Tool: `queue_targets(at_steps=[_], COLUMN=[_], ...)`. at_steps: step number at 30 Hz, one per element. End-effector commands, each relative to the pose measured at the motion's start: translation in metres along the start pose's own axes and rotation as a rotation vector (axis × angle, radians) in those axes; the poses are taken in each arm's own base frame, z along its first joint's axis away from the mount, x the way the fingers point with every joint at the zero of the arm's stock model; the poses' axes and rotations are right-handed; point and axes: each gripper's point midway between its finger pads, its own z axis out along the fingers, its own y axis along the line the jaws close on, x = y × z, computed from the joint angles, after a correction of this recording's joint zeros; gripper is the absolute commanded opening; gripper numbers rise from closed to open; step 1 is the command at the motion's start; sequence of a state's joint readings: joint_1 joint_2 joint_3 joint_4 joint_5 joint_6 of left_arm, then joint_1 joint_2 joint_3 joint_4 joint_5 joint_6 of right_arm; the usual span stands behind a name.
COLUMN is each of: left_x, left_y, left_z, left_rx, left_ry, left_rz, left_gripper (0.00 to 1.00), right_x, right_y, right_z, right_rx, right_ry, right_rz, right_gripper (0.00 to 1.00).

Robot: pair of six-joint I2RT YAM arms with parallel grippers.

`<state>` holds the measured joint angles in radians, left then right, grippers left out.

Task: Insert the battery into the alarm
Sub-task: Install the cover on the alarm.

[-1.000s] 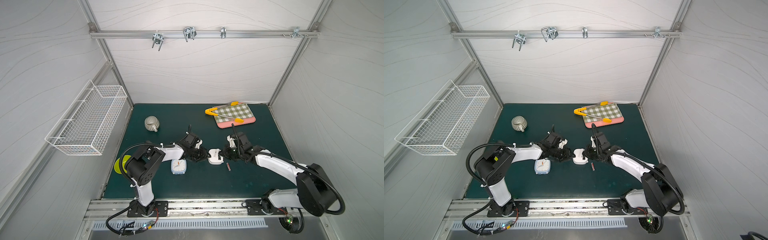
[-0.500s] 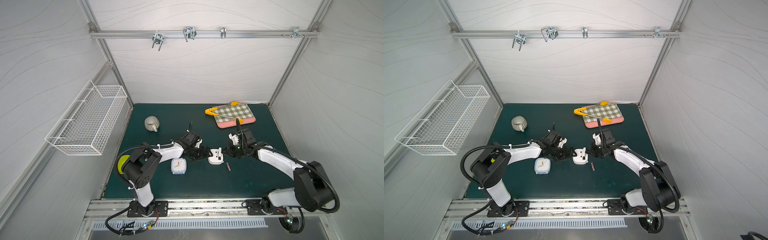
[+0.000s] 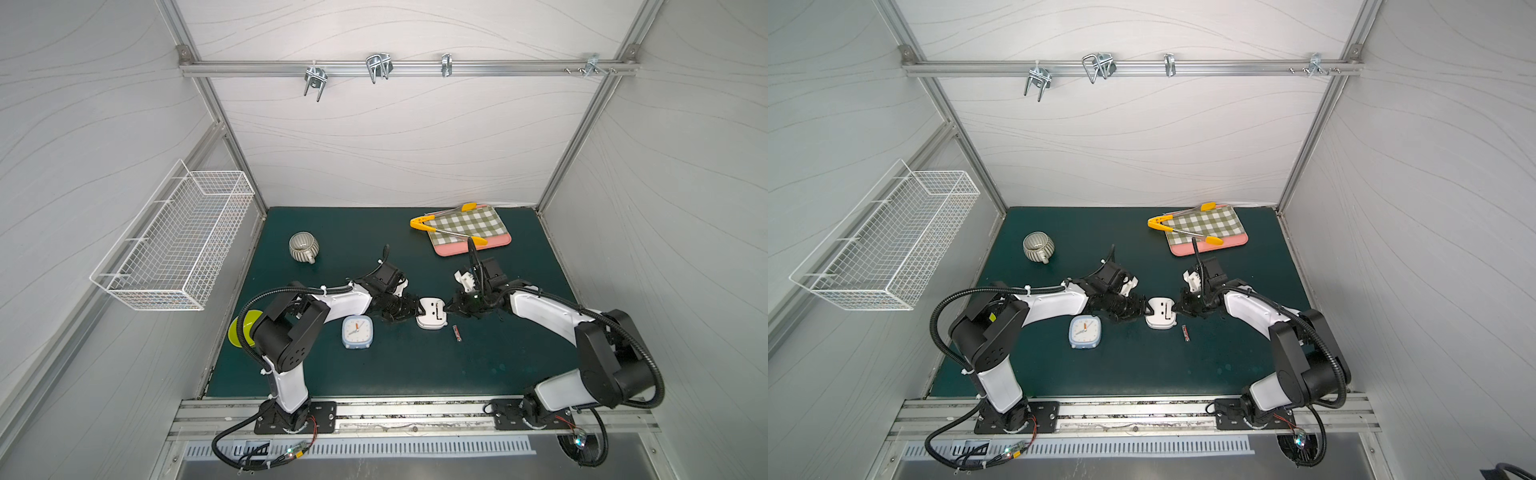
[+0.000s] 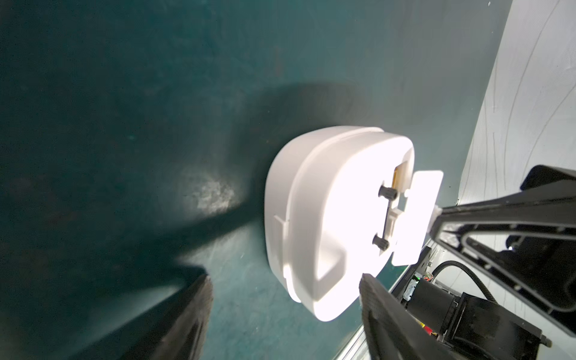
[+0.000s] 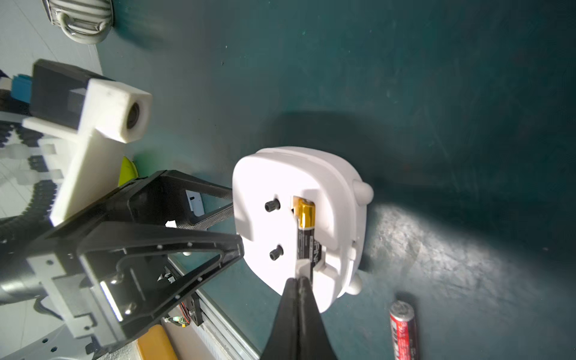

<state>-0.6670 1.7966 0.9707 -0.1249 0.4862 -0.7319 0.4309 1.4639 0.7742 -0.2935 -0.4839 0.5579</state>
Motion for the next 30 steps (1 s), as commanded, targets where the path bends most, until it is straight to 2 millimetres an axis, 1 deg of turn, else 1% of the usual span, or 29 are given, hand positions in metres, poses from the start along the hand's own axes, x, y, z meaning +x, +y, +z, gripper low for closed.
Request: queue_targets(at_steps=[1, 10, 22, 28, 30], left_x=[0.003, 0.003, 0.003, 0.004, 0.004], left_y=[0.005, 0.006, 0.007, 0.007, 0.008], left_z=[0.008, 0.009, 0.009, 0.010, 0.010], left_rx=[-0.030, -0.037, -0.038, -0.038, -0.040], left_ry=[0.026, 0.029, 0.031, 0.032, 0.034], left_rz=[-0.001, 0.002, 0.004, 0.003, 0.002], left_gripper=[0.75, 0.71, 0.71, 0.71, 0.71], right_x=[0.000, 0.001, 0.002, -0.001, 0.000], right_y=[-0.002, -0.004, -0.005, 0.000, -0.002], right_z=[0.001, 0.006, 0.011, 0.009, 0.010], right_rx=[0.004, 0.001, -0.007, -0.025, -0.022], right_ry=[0.025, 0.045, 0.060, 0.042, 0.047], right_rz=[-0.012, -0.013, -0.007, -0.024, -0.022], right_gripper=[0.00, 0.00, 0.00, 0.00, 0.00])
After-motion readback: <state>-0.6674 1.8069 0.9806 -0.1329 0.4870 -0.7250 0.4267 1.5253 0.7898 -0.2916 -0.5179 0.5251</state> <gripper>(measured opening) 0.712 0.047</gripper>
